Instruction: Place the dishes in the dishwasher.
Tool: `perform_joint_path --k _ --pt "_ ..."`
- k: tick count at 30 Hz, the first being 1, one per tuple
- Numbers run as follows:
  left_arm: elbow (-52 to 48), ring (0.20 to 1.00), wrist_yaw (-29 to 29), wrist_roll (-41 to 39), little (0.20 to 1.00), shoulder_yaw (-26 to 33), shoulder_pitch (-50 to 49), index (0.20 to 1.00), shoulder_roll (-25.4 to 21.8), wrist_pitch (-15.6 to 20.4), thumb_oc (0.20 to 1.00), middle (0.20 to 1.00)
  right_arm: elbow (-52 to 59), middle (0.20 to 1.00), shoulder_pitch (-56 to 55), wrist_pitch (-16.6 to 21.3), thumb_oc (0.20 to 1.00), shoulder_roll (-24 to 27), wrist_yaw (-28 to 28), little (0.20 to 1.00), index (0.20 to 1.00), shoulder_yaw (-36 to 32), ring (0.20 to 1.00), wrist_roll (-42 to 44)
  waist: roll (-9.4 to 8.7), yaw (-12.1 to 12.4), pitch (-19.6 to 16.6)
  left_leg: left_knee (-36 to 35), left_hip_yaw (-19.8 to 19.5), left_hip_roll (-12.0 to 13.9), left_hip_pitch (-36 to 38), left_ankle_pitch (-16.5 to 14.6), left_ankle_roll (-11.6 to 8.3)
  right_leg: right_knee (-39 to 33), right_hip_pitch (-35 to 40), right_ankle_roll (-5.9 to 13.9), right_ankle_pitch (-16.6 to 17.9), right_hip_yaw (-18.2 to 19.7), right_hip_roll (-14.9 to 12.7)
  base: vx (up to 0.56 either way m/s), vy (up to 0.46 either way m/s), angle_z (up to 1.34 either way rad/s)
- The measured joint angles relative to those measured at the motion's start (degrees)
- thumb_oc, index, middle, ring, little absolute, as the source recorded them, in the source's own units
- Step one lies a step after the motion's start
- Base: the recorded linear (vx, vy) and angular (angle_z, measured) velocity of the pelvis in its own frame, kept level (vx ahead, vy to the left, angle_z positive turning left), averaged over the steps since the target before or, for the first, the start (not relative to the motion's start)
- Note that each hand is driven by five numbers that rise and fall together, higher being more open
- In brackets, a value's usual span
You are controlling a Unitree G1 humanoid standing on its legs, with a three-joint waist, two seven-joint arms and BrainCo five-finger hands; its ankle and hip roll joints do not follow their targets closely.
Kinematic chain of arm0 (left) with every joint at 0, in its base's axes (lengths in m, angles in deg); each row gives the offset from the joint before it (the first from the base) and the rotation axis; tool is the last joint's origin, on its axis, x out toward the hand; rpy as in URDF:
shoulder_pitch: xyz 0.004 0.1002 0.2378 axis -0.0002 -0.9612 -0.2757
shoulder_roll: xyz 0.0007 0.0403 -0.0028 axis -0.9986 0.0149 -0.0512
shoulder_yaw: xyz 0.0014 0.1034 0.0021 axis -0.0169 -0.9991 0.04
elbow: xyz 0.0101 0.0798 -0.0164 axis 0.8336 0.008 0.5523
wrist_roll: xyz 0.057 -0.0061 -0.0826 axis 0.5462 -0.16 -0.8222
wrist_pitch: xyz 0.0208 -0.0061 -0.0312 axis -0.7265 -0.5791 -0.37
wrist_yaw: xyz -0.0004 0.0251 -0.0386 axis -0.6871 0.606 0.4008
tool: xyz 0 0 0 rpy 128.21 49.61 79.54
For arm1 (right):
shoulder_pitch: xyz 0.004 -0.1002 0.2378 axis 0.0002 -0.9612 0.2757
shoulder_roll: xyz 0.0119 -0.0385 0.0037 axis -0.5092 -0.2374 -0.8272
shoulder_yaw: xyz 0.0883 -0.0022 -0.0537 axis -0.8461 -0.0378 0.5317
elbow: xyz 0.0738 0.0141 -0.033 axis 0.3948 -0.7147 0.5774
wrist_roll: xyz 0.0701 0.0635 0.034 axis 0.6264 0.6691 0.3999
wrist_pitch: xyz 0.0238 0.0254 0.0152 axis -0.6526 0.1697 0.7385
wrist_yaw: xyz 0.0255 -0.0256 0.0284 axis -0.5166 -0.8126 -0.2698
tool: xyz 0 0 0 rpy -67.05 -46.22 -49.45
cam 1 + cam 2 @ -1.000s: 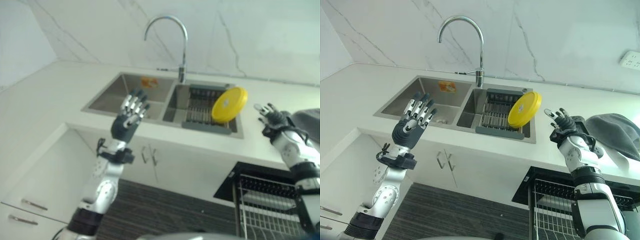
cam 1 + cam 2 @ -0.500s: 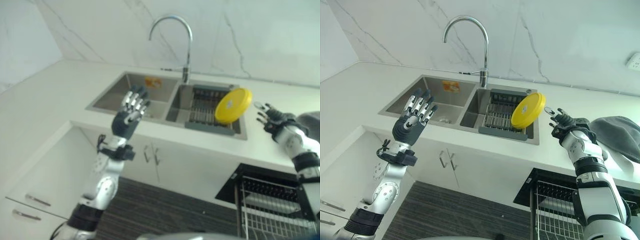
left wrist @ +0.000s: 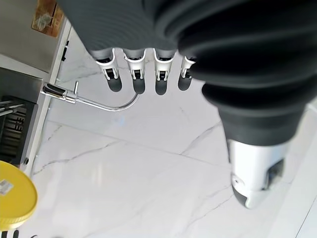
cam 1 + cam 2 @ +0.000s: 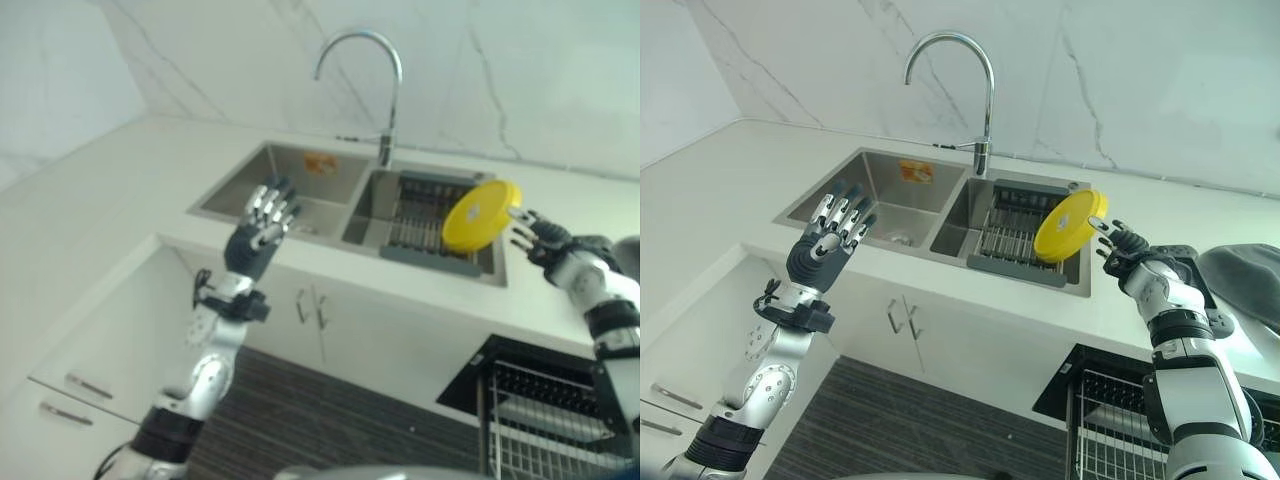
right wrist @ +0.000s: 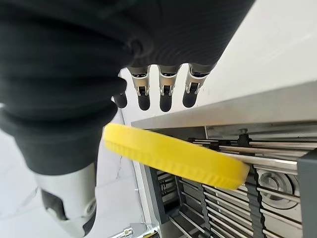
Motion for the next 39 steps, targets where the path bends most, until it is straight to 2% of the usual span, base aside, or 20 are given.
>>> perform_joint_path --k 5,24,39 --pt "0.0 1.000 -0.4 0.0 1.000 0.0 0.0 1.000 -0.4 0.0 1.000 1.000 0.0 1.000 0.3 0.0 1.000 0.0 0.1 1.000 1.000 0.4 1.000 0.0 0.49 0.8 0.1 0.0 -0.3 0.1 0.0 0.0 -0.07 0.0 0.2 -0.10 -0.1 -0.5 0.0 0.00 -0.021 0.05" --pt "0.1 1.000 -0.5 0.0 1.000 0.0 0.0 1.000 -1.0 -0.1 1.000 1.000 -2.5 1.000 1.8 0.7 1.000 0.0 1.3 1.000 1.000 0.4 1.000 0.0 0.66 1.0 0.2 0.0 -1.8 0.1 -0.3 0.3 -0.41 0.0 0.6 0.19 -0.8 -1.9 0.1 0.00 -0.007 0.04" --pt "0.2 1.000 -1.7 0.0 1.000 0.0 -0.1 1.000 -1.0 -0.1 1.000 1.000 -3.0 1.000 1.8 2.9 1.000 0.0 2.4 1.000 1.000 1.1 1.000 0.0 0.86 1.1 0.5 0.0 -2.4 0.2 0.0 0.3 -0.44 0.0 1.3 0.08 -1.1 -2.6 0.2 0.01 -0.007 0.02"
